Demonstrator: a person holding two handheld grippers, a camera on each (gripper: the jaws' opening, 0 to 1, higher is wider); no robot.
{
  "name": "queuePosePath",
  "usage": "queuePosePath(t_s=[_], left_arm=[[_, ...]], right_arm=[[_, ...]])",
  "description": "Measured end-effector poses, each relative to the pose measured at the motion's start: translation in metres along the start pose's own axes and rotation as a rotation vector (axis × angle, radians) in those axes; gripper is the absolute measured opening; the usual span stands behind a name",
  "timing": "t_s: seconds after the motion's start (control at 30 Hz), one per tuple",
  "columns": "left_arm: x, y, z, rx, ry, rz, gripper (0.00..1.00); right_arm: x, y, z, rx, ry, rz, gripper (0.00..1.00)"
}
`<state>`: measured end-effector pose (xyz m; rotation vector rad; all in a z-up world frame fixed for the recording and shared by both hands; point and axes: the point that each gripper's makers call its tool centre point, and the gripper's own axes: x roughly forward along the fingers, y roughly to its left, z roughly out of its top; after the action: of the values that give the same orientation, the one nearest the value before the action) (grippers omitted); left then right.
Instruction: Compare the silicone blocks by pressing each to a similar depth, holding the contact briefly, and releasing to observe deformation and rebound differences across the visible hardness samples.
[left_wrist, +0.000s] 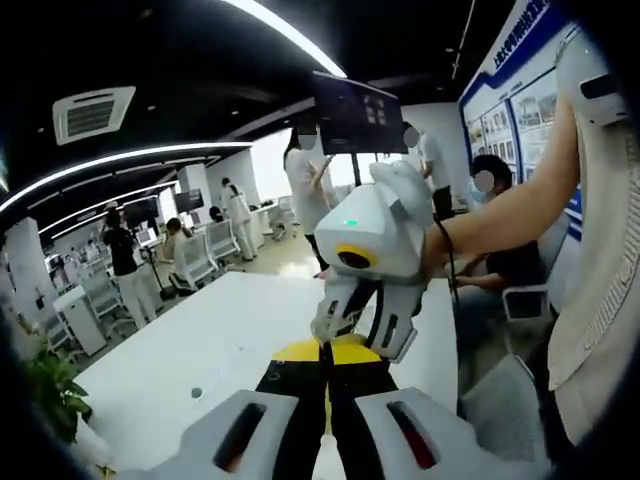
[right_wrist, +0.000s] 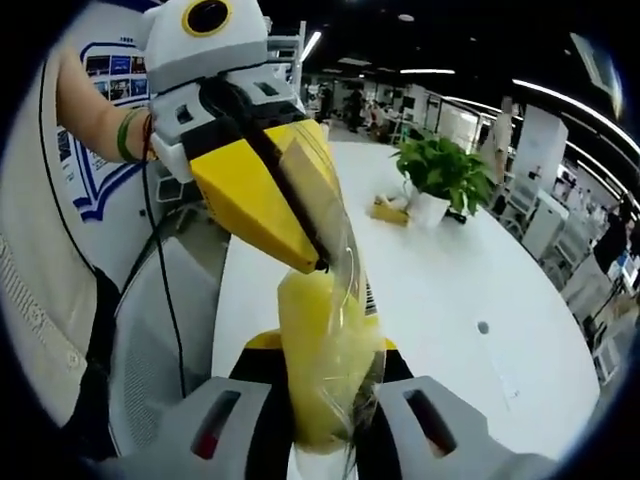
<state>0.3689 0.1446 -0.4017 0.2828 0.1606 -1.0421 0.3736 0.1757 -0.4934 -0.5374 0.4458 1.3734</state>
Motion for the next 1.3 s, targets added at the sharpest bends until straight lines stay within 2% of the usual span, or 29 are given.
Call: queuePosePath(t_s=[0.13, 0.17, 0.27, 0.6, 1.0, 1.3], left_arm=[[-0.0004, 0.0001, 0.0003, 0.004, 0.007, -0.003, 0.00], [-0.0005, 0.0001, 0.0002, 0.006, 0.009, -0.003, 0.00], [-0.0002, 0.0005, 0.0013, 0.018, 0.009, 0.001, 0.00], [0.0043, -0.0029, -0.0010, 0.023, 0.019, -0.008, 0.00], [0.0074, -0.0057, -0.0004, 0.038, 0.023, -0.014, 0.00], [0.0072, -0.0063, -0.0009, 0.026, 0.033, -0.010, 0.00]], right_arm=[[0.0000, -0.0001, 0.0003, 0.003, 0.001, 0.006, 0.12], [0.0002, -0.0018, 0.0011, -0.024, -0.005, -0.009, 0.12], [-0.0006, -0.0040, 0.0020, -0.031, -0.012, -0.023, 0.13], [-0.0018, -0.0023, -0.0041, -0.011, -0.005, -0.009, 0.13], [-0.0039, -0.0029, -0.0053, -0.020, -0.027, -0.009, 0.12], [-0.0031, -0.0043, -0.0041, -0.007, -0.048, -0.020, 0.16]])
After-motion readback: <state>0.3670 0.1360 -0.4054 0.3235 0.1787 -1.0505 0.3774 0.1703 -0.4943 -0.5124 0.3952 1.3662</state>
